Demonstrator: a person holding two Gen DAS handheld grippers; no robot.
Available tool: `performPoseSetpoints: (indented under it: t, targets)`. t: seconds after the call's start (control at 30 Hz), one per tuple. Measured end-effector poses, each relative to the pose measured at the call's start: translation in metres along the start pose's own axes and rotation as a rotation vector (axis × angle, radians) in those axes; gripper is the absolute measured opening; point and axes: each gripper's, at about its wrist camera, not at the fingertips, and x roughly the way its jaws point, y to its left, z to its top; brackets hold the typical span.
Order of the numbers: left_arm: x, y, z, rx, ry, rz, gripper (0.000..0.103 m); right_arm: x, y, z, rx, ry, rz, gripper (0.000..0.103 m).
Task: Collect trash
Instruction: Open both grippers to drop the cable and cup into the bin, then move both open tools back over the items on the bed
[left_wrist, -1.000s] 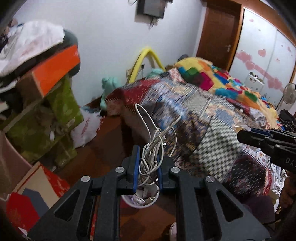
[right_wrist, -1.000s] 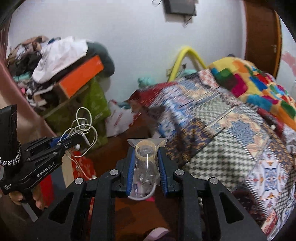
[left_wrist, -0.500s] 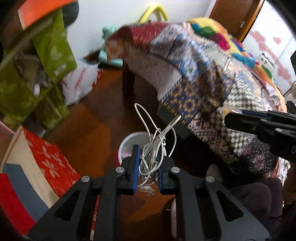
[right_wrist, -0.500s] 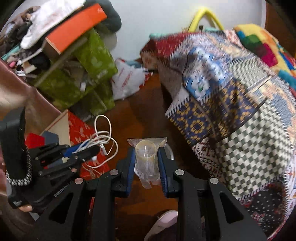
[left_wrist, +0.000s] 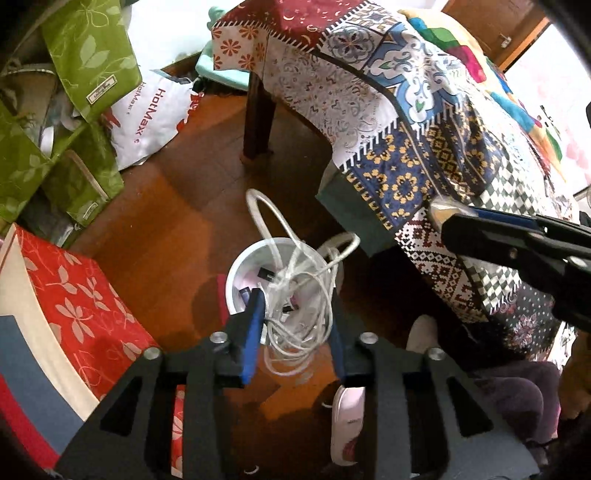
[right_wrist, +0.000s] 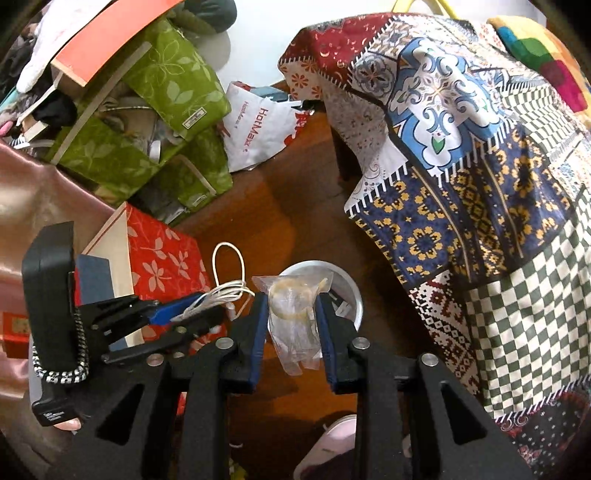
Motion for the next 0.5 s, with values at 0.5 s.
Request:
performPoseSetpoints:
  t: [0.5]
  targets:
    - [-0.006, -0.012, 0.012, 0.024, 0.001, 0.003, 0.045, -0.029, -0.018, -0.008, 0.019, -0.049, -0.051, 0.047]
